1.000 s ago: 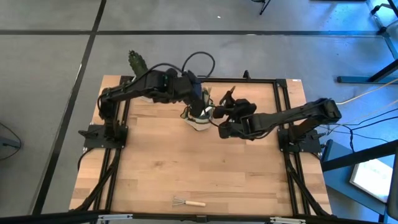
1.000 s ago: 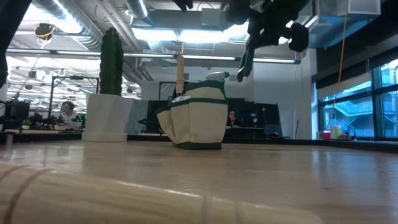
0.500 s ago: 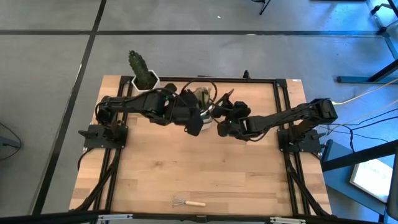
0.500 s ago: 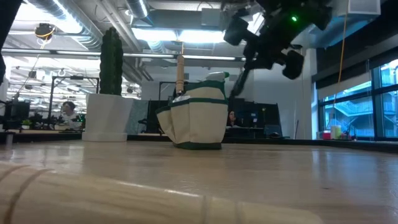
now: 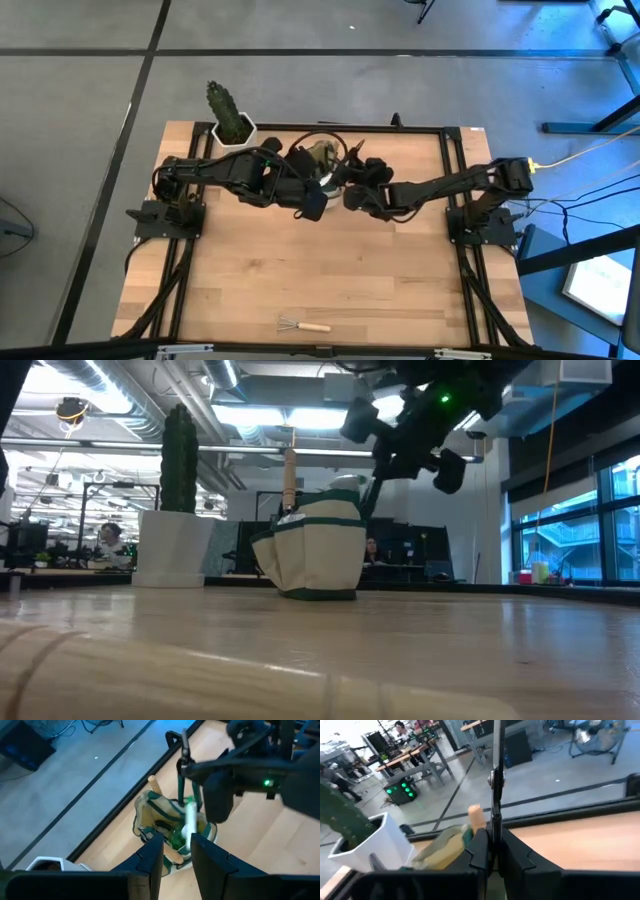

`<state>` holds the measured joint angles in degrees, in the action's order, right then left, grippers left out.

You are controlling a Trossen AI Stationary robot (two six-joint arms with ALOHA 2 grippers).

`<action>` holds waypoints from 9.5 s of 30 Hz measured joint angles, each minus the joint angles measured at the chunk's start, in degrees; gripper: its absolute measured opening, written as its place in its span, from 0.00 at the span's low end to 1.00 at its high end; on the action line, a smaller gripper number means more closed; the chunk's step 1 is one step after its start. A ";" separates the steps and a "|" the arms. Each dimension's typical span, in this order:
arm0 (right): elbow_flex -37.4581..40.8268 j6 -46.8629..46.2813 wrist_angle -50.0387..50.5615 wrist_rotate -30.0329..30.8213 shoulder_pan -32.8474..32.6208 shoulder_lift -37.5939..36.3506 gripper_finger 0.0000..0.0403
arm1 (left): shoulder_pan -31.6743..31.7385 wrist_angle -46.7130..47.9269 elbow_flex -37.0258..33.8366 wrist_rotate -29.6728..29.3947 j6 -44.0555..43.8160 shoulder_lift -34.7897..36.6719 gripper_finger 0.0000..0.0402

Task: Pick & Place Garden tools in Gardening bag
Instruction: Put the fruit pruner into the gardening bag, then put the hand rake into the gardening bag

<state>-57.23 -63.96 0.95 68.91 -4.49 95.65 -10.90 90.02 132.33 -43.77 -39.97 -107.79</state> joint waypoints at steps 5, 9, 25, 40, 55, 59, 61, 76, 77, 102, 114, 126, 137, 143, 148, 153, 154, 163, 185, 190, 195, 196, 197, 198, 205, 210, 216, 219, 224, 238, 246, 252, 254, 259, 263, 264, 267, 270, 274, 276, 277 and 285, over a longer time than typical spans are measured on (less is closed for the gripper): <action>-3.11 -0.40 0.88 -0.64 -1.02 3.75 0.06 | 0.13 0.00 0.00 0.20 -0.39 0.02 0.23; -6.72 0.15 6.02 -0.59 -1.31 5.34 0.06 | 0.13 0.00 0.00 0.22 -0.37 0.02 0.23; -8.35 -1.12 10.39 2.30 -1.25 7.57 0.06 | 0.11 0.02 0.00 -0.12 0.09 0.04 0.23; -8.37 -0.05 9.28 0.70 -1.07 12.77 0.06 | 0.11 -0.09 0.00 -1.30 2.09 0.07 0.23; -8.73 -6.33 9.06 -4.04 0.04 17.27 0.06 | 0.17 -0.04 0.00 -3.26 3.77 0.07 0.23; -8.73 -6.05 8.92 -4.22 0.00 17.27 0.06 | 0.17 -0.02 0.00 -3.28 4.31 0.07 0.23; -8.73 -5.93 8.91 -4.24 -0.01 17.27 0.06 | 0.17 -0.02 0.00 -3.26 4.31 0.07 0.23; -9.10 -1.08 7.77 -1.84 -3.07 14.89 0.44 | 0.14 0.00 0.00 -2.88 3.94 0.07 0.23; -9.04 -0.22 8.34 -1.64 -3.11 14.26 0.45 | 0.12 0.02 0.00 -2.83 3.83 0.07 0.23; -9.10 22.70 16.81 -7.89 -6.80 -11.27 0.52 | -0.29 -0.03 0.22 -0.53 2.20 2.75 0.23; -9.12 23.19 16.44 -54.99 -17.96 -22.86 0.52 | -7.92 -0.24 0.24 4.56 -6.97 9.24 0.23; -9.12 10.76 11.57 -54.47 -34.75 -18.55 0.52 | -19.30 -2.55 0.24 7.70 -18.55 6.61 0.23; -9.12 6.38 2.16 -54.16 -36.54 -5.71 0.52 | -25.31 -6.56 0.24 7.52 -21.90 2.62 0.23; -12.87 4.90 4.29 -57.67 -36.18 2.87 0.52 | -28.33 -6.47 0.22 7.57 -24.39 1.79 0.23; -24.26 7.99 17.15 -58.46 -35.36 11.84 0.52 | -30.15 -6.30 0.22 6.00 -26.72 1.40 0.23; -36.68 13.67 32.50 -54.29 -34.65 19.32 0.52 | -31.35 -6.23 0.22 3.61 -28.26 1.44 0.23; -38.35 15.88 33.23 -54.30 -34.43 20.44 0.52 | -31.50 -6.23 0.22 3.30 -28.43 1.44 0.23; -44.41 22.80 32.16 -57.56 -32.71 27.21 0.52 | -31.76 -6.23 0.22 2.95 -29.35 1.44 0.23; -44.44 22.85 26.20 -59.94 -31.85 34.31 0.52 | -31.76 -6.23 0.22 3.26 -29.81 1.40 0.23; -44.44 24.12 24.14 -60.27 -31.90 35.51 0.52 | -31.76 -6.22 0.22 3.47 -30.29 1.40 0.23; -44.40 23.31 25.16 -60.35 -32.09 36.50 0.52 | -32.11 -6.23 0.22 3.89 -30.84 1.38 0.23; -44.37 23.27 25.22 -60.33 -32.09 36.57 0.52 | -32.13 -6.23 0.22 3.90 -30.86 1.38 0.23; -44.37 23.24 24.96 -60.31 -32.09 36.57 0.52 | -32.19 -6.23 0.22 3.91 -30.86 1.38 0.23; -44.38 23.21 24.46 -60.21 -32.09 36.55 0.52 | -32.20 -6.23 0.22 4.02 -30.97 1.38 0.23; -44.42 23.92 24.74 -59.06 -32.06 37.72 0.52 | -32.24 -6.23 0.22 4.04 -31.30 1.38 0.23; -44.42 22.79 25.86 -58.60 -32.11 38.75 0.52 | -32.24 -6.23 0.22 4.04 -31.52 1.38 0.23; -44.53 22.15 26.09 -57.74 -32.11 39.28 0.48 | -32.50 -6.23 0.22 4.02 -32.12 1.38 0.23; -44.53 20.41 26.58 -56.16 -32.14 39.35 0.40 | -32.51 -6.22 0.22 4.00 -32.34 1.38 0.23; -44.53 15.57 27.22 -57.62 -31.56 39.35 0.16 | -32.50 -6.23 0.22 4.00 -32.37 1.38 0.23; -48.81 12.04 35.87 -51.82 -28.76 29.70 0.15 | -32.49 -10.24 0.22 -11.24 -37.44 1.38 0.22; -48.90 13.81 36.05 -48.46 -28.65 20.81 0.15 | -33.03 -5.99 0.22 -7.04 -33.82 3.16 0.20; -48.88 15.23 38.08 -47.98 -29.46 17.35 0.15 | -34.51 -4.10 0.26 -5.81 -33.78 4.92 0.20; -48.88 15.43 40.36 -47.96 -29.87 16.74 0.15 | -35.52 -3.71 0.28 -5.99 -33.22 5.60 0.20; -48.76 16.39 44.32 -48.13 -30.43 15.98 0.15 | -37.98 -2.87 0.33 -7.12 -32.62 6.18 0.20; -46.06 17.07 42.33 -50.50 -30.60 14.76 0.15 | -39.37 -0.99 0.33 -9.07 -34.75 6.29 0.20; -45.31 17.08 40.98 -51.00 -30.60 14.40 0.15 | -39.67 -0.58 0.33 -9.14 -35.19 6.29 0.20; -42.23 18.00 37.01 -51.73 -30.64 12.75 0.15 | -40.19 0.01 0.33 -9.26 -36.63 6.29 0.19; -38.33 19.50 30.08 -53.75 -30.60 10.89 0.15 | -40.44 0.02 0.31 -9.30 -36.91 6.29 0.19; -31.40 20.93 18.03 -56.22 -30.33 7.73 0.15 | -40.44 0.02 0.31 -9.53 -37.14 6.29 0.19; -27.35 20.44 12.02 -56.27 -29.93 6.26 0.15 | -40.44 0.02 0.31 -9.55 -37.29 6.29 0.19; -25.15 19.75 9.18 -56.20 -29.68 5.44 0.15 | -40.44 0.02 0.31 -9.74 -37.29 6.29 0.19; -12.53 3.48 6.53 -39.78 -27.36 0.65 0.15 | -40.46 0.02 0.28 -12.86 -41.98 6.27 0.19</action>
<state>-69.76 -60.48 7.49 29.13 -31.85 96.30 -51.35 90.04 132.62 -56.62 -81.94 -101.51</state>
